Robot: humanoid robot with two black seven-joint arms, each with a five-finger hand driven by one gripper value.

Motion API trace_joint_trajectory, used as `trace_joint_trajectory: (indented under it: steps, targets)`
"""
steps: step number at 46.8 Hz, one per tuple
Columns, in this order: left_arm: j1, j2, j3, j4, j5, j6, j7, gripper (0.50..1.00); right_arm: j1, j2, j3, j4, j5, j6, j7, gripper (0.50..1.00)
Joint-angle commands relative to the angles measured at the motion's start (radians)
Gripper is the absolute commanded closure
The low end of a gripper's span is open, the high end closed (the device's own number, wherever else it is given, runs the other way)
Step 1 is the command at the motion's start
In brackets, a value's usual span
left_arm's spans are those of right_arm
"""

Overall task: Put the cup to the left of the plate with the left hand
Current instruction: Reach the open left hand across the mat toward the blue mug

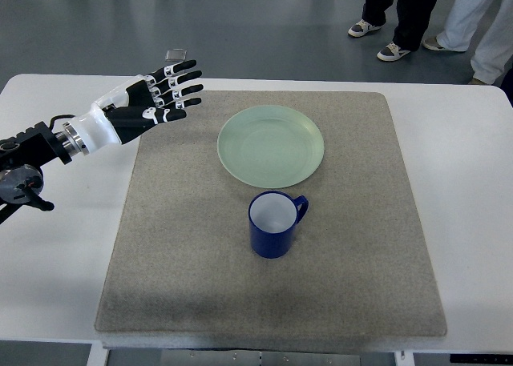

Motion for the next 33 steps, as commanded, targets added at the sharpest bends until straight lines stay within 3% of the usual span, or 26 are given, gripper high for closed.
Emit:
trace_joint_trajectory:
  steps: [1, 33]
  targets:
    - [0.000, 0.002, 0.001, -0.007, 0.058, -0.030, 0.000, 0.504, 0.000, 0.000, 0.000, 0.000, -0.001, 0.000, -0.001, 0.568]
    - [0.006, -0.020, 0.033, -0.039, 0.342, -0.045, 0.000, 0.504, 0.000, 0.000, 0.000, 0.000, -0.001, 0.000, 0.001, 0.568]
